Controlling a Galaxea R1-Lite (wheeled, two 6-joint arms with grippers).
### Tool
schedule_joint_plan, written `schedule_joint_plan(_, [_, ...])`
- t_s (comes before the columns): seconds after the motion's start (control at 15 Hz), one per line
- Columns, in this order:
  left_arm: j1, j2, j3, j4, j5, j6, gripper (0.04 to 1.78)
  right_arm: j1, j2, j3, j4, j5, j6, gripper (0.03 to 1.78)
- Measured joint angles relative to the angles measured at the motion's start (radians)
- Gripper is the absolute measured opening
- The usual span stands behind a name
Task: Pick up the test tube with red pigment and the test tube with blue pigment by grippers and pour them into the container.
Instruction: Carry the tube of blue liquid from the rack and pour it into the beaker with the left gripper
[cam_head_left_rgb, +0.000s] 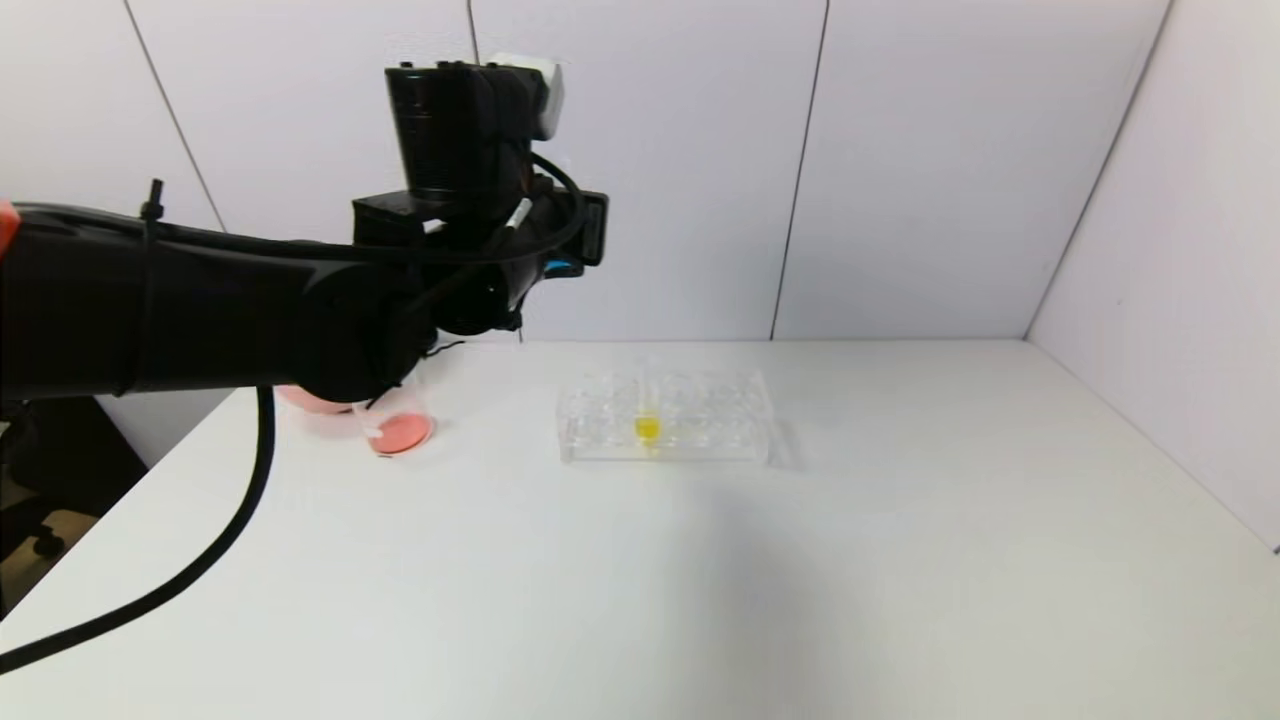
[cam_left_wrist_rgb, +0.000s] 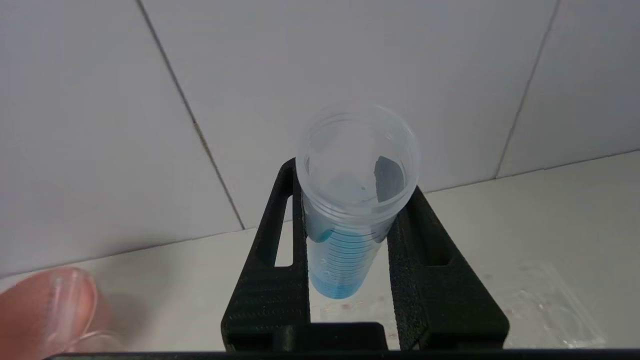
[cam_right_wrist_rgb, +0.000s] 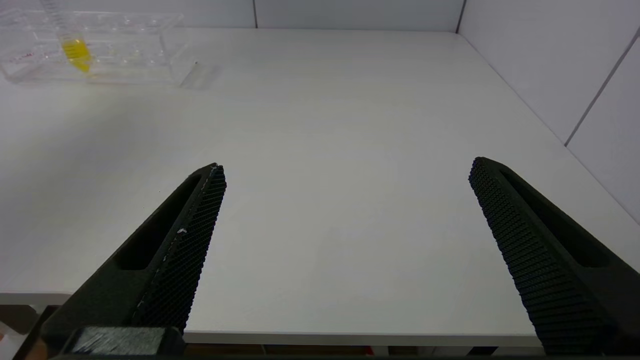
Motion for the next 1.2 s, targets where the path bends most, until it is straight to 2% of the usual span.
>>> schedule_joint_plan(0.47, [0.204,-0.099,0.133,-0.004,-0.038,-0.010,0.46,0.000,0.000,0.000,0.000,0.000,0.000,1.77])
schedule_joint_plan(0.8, [0.366,-0.133,0.196,-0.009,-0.142,-0.015,0.46,0.000,0.000,0.000,0.000,0.000,0.000,1.77])
schedule_joint_plan(1.2, [0.553,-0.146,0.314,-0.108,-0.224,-0.026,0.46,0.000,0.000,0.000,0.000,0.000,0.000,1.77])
